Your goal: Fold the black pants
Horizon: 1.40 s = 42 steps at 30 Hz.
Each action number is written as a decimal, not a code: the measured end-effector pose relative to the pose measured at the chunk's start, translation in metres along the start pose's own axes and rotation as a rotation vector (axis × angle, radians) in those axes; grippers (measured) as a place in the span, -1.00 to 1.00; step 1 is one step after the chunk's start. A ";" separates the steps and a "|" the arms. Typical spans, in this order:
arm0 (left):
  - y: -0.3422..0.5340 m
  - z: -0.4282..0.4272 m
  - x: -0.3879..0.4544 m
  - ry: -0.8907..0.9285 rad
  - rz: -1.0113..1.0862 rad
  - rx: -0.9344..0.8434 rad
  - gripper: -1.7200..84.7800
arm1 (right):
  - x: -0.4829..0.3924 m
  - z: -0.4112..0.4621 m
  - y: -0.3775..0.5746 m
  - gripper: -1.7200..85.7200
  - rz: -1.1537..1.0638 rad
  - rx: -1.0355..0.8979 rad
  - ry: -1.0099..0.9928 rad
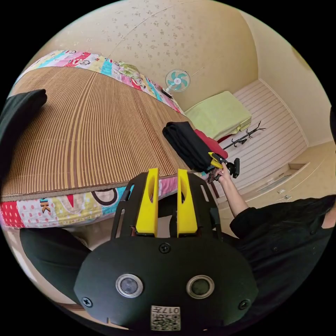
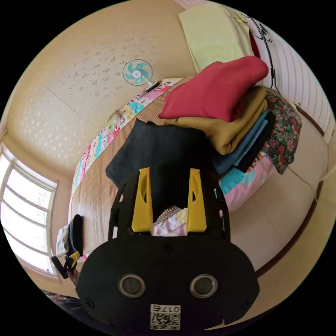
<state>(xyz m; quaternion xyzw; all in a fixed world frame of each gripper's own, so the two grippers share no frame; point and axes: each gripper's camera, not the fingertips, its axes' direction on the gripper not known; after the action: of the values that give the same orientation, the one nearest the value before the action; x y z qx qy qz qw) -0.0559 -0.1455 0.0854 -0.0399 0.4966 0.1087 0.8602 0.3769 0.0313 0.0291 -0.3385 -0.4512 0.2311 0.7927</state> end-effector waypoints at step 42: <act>-0.126 0.193 0.107 -0.102 0.055 -0.177 -0.84 | -0.124 -0.060 0.259 -0.64 -0.337 -0.386 -0.664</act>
<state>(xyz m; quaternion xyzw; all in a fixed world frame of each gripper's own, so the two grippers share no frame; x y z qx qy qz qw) 0.1875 -0.2187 0.0849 -0.0964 0.4417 0.1777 0.8741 0.3532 0.1006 -0.2546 -0.3093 -0.7664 0.1060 0.5529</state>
